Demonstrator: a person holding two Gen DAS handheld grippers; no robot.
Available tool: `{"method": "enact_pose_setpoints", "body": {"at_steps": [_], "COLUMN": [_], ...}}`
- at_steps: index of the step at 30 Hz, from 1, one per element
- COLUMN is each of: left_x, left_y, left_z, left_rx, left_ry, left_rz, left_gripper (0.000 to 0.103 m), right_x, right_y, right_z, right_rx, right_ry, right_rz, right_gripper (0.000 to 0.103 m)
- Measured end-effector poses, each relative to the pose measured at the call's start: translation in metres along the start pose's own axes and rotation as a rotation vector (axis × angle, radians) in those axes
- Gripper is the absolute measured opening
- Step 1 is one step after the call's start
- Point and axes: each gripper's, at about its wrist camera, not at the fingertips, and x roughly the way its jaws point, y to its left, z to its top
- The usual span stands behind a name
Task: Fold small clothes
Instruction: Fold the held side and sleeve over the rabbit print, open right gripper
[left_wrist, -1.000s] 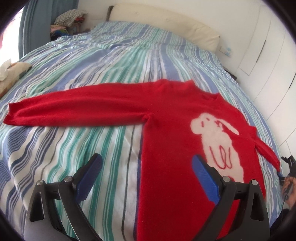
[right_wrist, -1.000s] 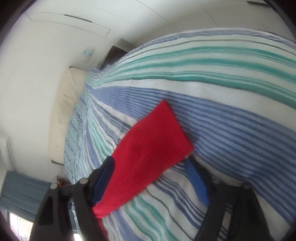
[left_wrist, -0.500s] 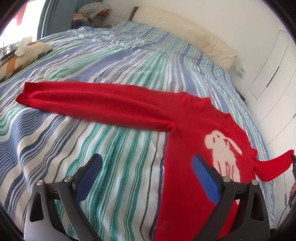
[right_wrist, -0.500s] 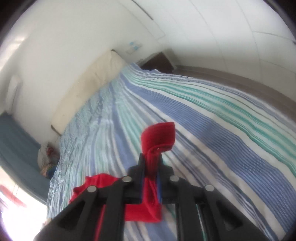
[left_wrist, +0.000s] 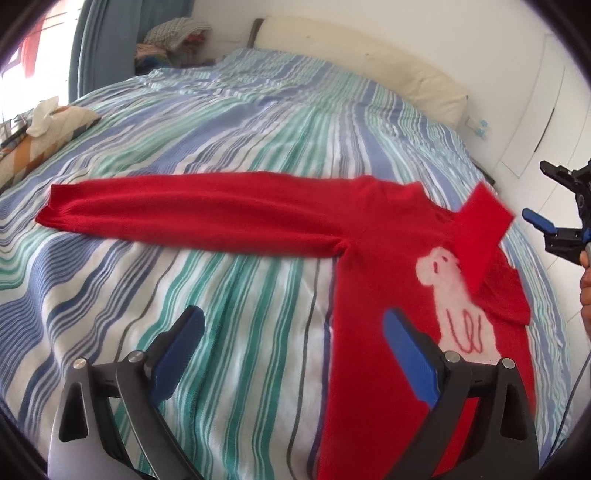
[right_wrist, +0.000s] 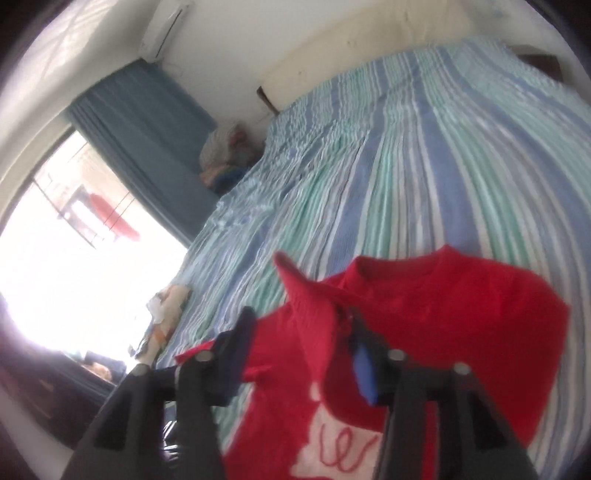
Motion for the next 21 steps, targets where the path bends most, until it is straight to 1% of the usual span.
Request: {"method": "enact_pose_setpoints", "body": {"at_steps": [1, 2, 3, 4, 6, 7, 8, 10, 11, 12, 13, 14, 15, 17, 18, 19, 21], "left_x": [0.0, -0.001, -0.002, -0.002, 0.0, 0.001, 0.002, 0.005, 0.006, 0.008, 0.009, 0.01, 0.011, 0.012, 0.012, 0.012, 0.013], "left_y": [0.001, 0.003, 0.004, 0.005, 0.007, 0.007, 0.007, 0.005, 0.004, 0.001, -0.001, -0.003, -0.004, -0.006, -0.007, -0.009, -0.012], "left_z": [0.0, 0.0, 0.0, 0.0, 0.001, 0.0, 0.0, -0.002, -0.003, -0.004, -0.006, -0.008, -0.009, -0.011, -0.011, -0.012, -0.013], "left_rx": [-0.007, -0.012, -0.016, -0.021, -0.032, -0.039, -0.046, -0.046, -0.036, -0.022, -0.006, 0.009, 0.019, 0.031, 0.037, 0.044, 0.055], "left_ry": [-0.001, -0.005, -0.008, -0.007, 0.003, 0.011, 0.018, 0.025, 0.027, 0.03, 0.032, 0.036, 0.038, 0.04, 0.04, 0.039, 0.041], "left_rz": [-0.003, -0.005, -0.005, -0.006, -0.018, -0.026, -0.034, -0.036, -0.028, -0.017, -0.005, 0.007, 0.015, 0.015, 0.015, 0.016, 0.019], "left_gripper": [0.098, 0.098, 0.098, 0.098, 0.098, 0.098, 0.098, 0.098, 0.098, 0.098, 0.098, 0.098, 0.098, 0.098, 0.098, 0.098, 0.098], "right_x": [0.006, 0.008, 0.007, 0.0, -0.019, -0.028, -0.035, -0.038, -0.038, -0.038, -0.037, -0.041, -0.05, -0.072, -0.083, -0.09, -0.099], "right_y": [-0.011, -0.019, -0.026, -0.032, -0.049, -0.06, -0.073, -0.106, -0.128, -0.148, -0.168, -0.183, -0.191, -0.189, -0.181, -0.169, -0.141], "right_z": [-0.007, -0.013, -0.016, -0.019, -0.019, -0.019, -0.022, -0.031, -0.04, -0.049, -0.057, -0.065, -0.07, -0.074, -0.076, -0.078, -0.089], "right_rx": [0.045, 0.075, 0.089, 0.092, 0.09, 0.107, 0.135, 0.211, 0.254, 0.285, 0.304, 0.31, 0.311, 0.288, 0.261, 0.226, 0.143], "right_ry": [0.026, 0.035, 0.038, 0.025, -0.008, -0.011, -0.001, 0.048, 0.075, 0.102, 0.131, 0.133, 0.103, 0.025, -0.005, -0.017, -0.019], "right_rz": [0.056, 0.088, 0.11, 0.112, 0.062, 0.029, 0.002, -0.034, -0.073, -0.139, -0.223, -0.28, -0.311, -0.382, -0.378, -0.346, -0.292], "right_gripper": [0.077, 0.077, 0.077, 0.077, 0.077, 0.077, 0.077, 0.077, 0.077, 0.077, 0.075, 0.056, 0.044, 0.049, 0.049, 0.049, 0.056]}}
